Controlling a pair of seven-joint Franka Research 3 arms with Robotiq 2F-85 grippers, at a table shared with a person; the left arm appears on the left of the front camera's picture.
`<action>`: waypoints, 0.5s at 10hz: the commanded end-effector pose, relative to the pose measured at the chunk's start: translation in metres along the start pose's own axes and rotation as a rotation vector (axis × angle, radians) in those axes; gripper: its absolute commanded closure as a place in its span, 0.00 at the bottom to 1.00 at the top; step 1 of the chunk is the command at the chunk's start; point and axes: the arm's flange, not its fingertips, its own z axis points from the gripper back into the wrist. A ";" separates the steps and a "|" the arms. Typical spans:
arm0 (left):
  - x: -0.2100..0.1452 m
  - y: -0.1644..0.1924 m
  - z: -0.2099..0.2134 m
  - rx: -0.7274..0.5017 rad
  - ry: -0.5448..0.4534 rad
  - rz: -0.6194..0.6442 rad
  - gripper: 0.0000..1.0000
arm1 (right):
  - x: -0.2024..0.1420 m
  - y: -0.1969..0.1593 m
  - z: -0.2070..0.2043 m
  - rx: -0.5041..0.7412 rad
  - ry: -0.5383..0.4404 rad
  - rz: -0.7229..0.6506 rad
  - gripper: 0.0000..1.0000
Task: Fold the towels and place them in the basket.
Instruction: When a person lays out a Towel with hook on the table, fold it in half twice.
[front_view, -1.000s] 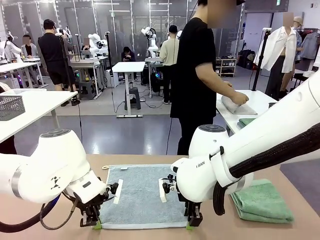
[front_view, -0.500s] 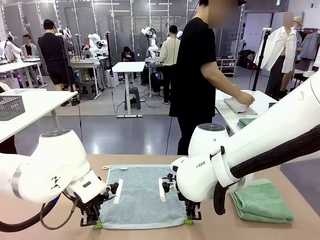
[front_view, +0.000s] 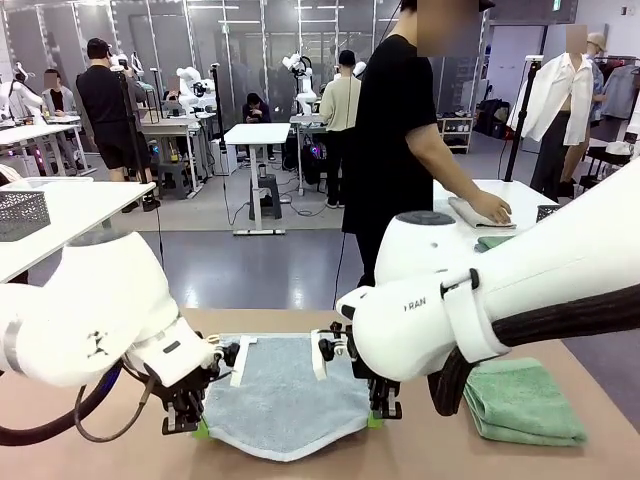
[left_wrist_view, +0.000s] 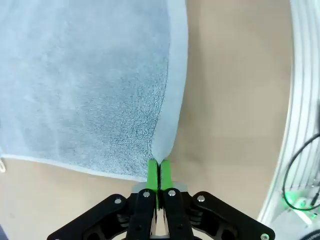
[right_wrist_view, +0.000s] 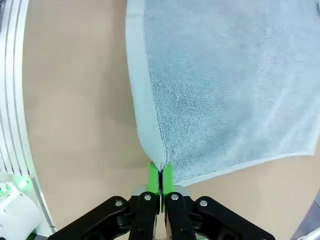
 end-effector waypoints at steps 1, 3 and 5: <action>-0.003 -0.036 0.037 -0.020 0.001 0.018 1.00 | 0.006 0.015 0.034 -0.026 -0.021 -0.046 1.00; 0.005 -0.048 0.064 0.005 -0.006 -0.001 1.00 | 0.012 0.024 0.052 -0.044 -0.011 -0.071 1.00; 0.017 -0.053 0.089 0.061 0.008 -0.026 1.00 | 0.017 0.026 0.061 -0.066 -0.017 -0.091 1.00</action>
